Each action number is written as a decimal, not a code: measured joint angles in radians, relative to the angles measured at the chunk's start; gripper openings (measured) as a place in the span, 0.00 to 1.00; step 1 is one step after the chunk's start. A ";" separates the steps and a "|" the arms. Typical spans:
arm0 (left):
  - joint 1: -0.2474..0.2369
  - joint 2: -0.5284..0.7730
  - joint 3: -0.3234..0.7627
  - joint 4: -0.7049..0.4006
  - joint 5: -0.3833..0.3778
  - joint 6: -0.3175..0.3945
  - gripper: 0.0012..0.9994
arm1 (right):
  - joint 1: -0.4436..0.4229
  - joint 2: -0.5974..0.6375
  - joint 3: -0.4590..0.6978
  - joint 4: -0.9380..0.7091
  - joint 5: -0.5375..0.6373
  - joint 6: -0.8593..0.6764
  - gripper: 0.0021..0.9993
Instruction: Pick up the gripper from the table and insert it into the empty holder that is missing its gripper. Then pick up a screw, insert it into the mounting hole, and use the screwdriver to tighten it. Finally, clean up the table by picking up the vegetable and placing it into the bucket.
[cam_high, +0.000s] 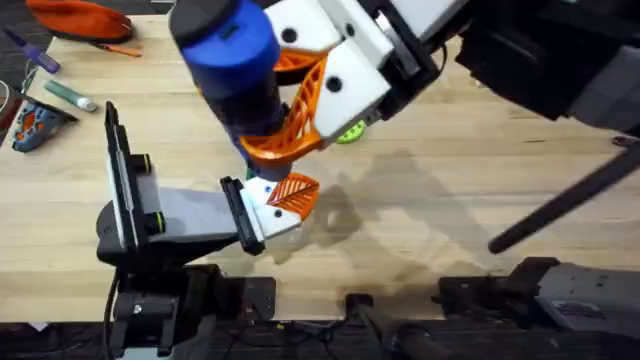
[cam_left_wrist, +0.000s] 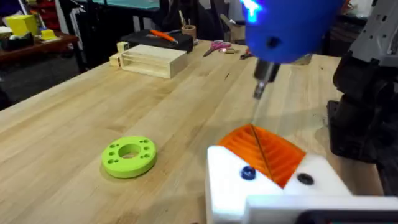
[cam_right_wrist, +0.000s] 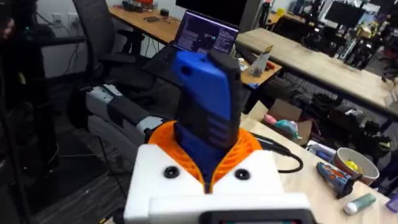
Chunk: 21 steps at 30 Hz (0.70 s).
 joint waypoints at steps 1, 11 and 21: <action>0.000 0.000 0.000 0.000 0.000 0.000 0.01 | 0.012 0.017 0.000 0.022 0.000 -0.001 0.02; 0.000 0.000 0.000 0.000 0.000 0.000 0.01 | 0.045 0.066 0.000 0.059 0.000 -0.001 0.02; 0.000 0.000 0.000 0.000 0.000 0.000 0.01 | 0.045 0.066 0.000 0.072 0.001 0.021 0.02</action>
